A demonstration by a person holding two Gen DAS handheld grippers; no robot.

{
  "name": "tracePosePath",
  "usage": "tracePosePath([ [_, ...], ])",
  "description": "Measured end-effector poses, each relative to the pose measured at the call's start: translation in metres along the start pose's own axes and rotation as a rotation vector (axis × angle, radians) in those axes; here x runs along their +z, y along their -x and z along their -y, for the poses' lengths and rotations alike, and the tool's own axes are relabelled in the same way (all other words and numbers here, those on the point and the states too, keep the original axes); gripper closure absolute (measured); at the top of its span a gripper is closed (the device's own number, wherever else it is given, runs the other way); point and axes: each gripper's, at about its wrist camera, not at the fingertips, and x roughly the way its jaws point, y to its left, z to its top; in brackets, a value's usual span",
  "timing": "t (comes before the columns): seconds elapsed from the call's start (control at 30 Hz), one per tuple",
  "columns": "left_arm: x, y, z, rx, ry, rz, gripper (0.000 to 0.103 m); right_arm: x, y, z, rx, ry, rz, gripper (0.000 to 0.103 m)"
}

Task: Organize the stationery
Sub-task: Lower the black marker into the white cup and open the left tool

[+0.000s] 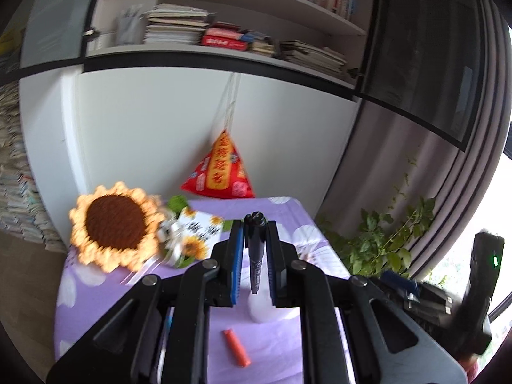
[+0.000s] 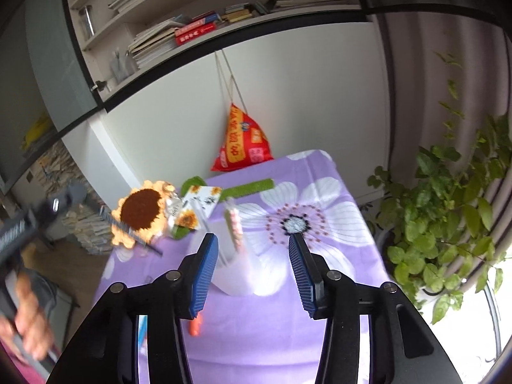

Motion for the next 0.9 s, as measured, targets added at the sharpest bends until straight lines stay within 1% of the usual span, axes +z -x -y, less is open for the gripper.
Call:
tracePosePath([
  [0.17,0.006,-0.033,0.028,-0.014,-0.051,-0.018,0.092,-0.011,0.012,0.021,-0.030,-0.021,0.002,0.057],
  [0.33,-0.003,-0.069,0.042,-0.017,-0.088,-0.063,0.092,-0.013,0.018,0.039,-0.044,-0.051,-0.003,0.057],
  [0.4,-0.008,-0.079,0.045,-0.003,-0.106,-0.082,0.092,-0.014,0.019,0.043,-0.043,-0.060,-0.003,0.057],
  [0.73,-0.035,-0.110,0.047,0.037,-0.142,-0.196,0.091,-0.019,0.010,0.048,-0.017,-0.073,-0.035,0.057],
  [0.9,-0.043,-0.117,0.049,0.042,-0.155,-0.238,0.091,-0.021,0.005,0.047,-0.011,-0.067,-0.052,0.057],
])
